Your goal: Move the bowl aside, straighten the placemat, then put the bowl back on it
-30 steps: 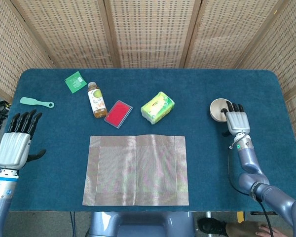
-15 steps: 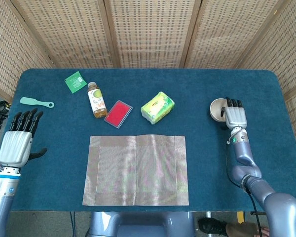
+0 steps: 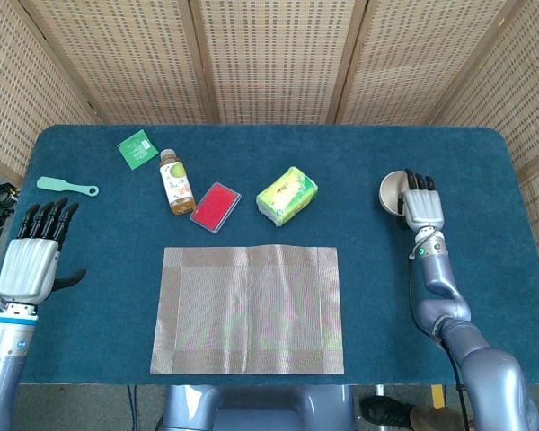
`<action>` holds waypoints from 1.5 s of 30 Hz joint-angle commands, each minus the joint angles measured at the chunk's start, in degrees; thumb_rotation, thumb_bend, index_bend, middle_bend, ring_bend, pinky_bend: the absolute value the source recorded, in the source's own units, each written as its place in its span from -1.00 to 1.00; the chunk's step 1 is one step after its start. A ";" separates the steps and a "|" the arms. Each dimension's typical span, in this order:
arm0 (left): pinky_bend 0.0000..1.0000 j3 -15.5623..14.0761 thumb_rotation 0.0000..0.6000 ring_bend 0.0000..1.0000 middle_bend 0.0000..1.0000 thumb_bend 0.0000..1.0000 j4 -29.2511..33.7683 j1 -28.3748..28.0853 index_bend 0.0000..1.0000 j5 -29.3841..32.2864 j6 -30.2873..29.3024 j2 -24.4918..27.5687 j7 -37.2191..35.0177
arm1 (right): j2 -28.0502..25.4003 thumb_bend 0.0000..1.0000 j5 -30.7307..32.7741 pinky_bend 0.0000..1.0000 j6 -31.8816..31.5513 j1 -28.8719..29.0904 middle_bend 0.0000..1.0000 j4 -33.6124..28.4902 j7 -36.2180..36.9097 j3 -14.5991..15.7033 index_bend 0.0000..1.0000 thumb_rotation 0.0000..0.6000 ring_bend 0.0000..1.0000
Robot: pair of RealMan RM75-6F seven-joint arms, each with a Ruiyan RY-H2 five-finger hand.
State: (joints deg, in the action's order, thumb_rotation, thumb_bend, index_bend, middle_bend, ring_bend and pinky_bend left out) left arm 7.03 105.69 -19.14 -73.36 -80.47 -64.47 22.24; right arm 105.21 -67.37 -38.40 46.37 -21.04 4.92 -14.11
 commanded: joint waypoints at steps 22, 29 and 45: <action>-1.00 0.61 1.00 -1.00 -1.00 -1.00 -0.29 0.21 -1.00 -0.40 2.34 1.96 -4.84 | -33.67 0.10 -30.23 -1.00 -11.15 7.32 -1.00 -67.12 -10.97 11.28 0.42 1.00 -1.00; -1.00 1.15 1.00 -1.00 -1.00 -1.00 -0.49 0.25 -1.00 0.42 2.33 2.02 -4.79 | -31.14 0.10 -27.02 -1.00 -5.69 10.06 -1.00 -71.91 -17.53 9.46 0.42 1.00 -1.00; -1.00 1.14 1.00 -1.00 -1.00 -1.00 -0.24 0.18 -1.00 0.20 3.99 3.35 -7.28 | -16.41 0.10 -21.86 -1.00 1.39 14.27 -1.00 -66.19 -29.76 9.15 0.41 1.00 -1.00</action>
State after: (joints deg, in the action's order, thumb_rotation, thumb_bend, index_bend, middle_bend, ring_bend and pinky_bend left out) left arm 8.21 105.42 -18.97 -73.13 -76.52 -61.16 15.00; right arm 87.13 -90.08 -37.79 60.11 -88.84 -23.11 -5.13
